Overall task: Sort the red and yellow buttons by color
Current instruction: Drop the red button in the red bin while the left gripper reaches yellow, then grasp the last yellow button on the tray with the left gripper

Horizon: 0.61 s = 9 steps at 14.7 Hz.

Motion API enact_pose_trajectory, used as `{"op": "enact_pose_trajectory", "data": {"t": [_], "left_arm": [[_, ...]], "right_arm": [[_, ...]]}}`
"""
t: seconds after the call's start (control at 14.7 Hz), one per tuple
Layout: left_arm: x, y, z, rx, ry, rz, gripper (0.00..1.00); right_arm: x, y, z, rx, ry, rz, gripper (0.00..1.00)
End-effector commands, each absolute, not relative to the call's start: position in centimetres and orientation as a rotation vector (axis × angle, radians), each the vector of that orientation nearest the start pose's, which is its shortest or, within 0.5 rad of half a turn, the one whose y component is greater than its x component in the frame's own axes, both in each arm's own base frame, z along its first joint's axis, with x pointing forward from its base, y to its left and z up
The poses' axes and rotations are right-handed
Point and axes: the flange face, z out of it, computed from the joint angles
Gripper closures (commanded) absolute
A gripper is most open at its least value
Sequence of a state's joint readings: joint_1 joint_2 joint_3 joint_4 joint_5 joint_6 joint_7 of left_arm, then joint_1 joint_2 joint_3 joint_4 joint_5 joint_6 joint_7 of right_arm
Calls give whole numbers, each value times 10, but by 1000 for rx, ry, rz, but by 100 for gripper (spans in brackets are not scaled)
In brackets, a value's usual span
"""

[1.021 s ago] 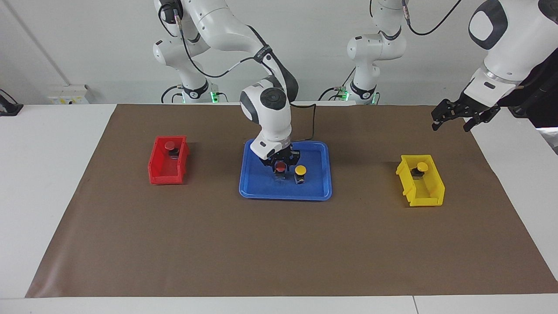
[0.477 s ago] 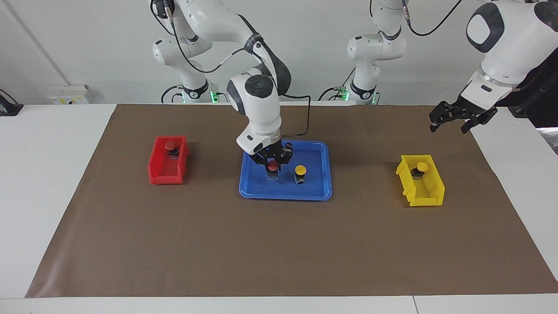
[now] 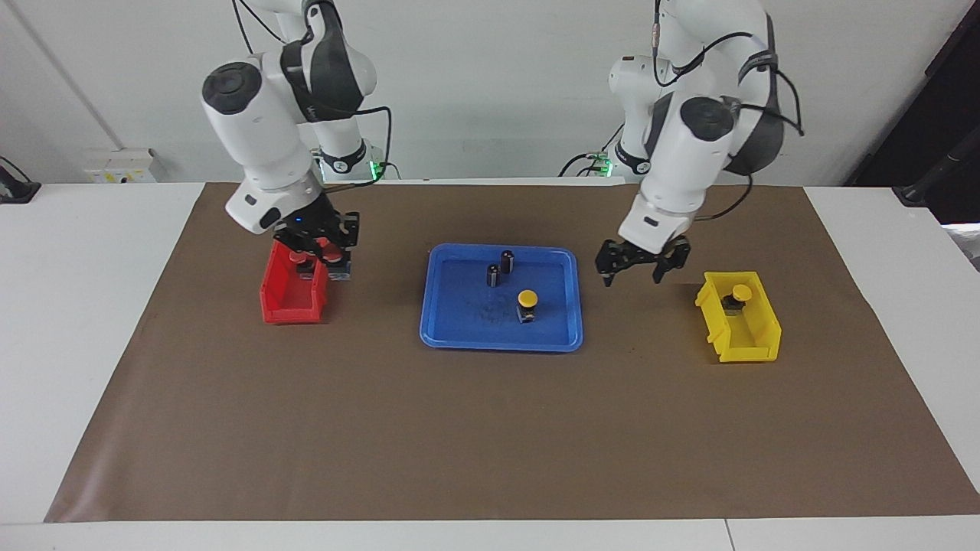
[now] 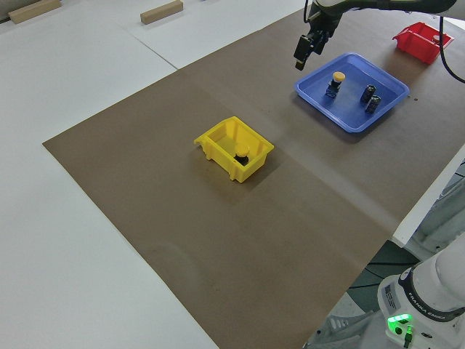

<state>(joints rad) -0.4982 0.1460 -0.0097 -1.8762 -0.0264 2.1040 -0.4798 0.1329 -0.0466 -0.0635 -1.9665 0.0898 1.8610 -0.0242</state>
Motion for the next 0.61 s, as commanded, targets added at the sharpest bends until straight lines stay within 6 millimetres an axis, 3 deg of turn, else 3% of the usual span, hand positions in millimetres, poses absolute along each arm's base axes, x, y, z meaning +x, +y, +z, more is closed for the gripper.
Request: {"op": "enact_pose_trajectory", "data": {"t": [0.0,0.34,0.54], "left_arm": [[519,-339,424,-3231,21,-93,0],[493,-390,404,-3237,31,-88,0],[495,-401,383,-3229,28,-75,4]], "right_arm": [[513,30,451,-3074,-124,43,73],[508,8,429,-3135,-124,41,73],[505,-4,424,-3135,-146,43,73]]}}
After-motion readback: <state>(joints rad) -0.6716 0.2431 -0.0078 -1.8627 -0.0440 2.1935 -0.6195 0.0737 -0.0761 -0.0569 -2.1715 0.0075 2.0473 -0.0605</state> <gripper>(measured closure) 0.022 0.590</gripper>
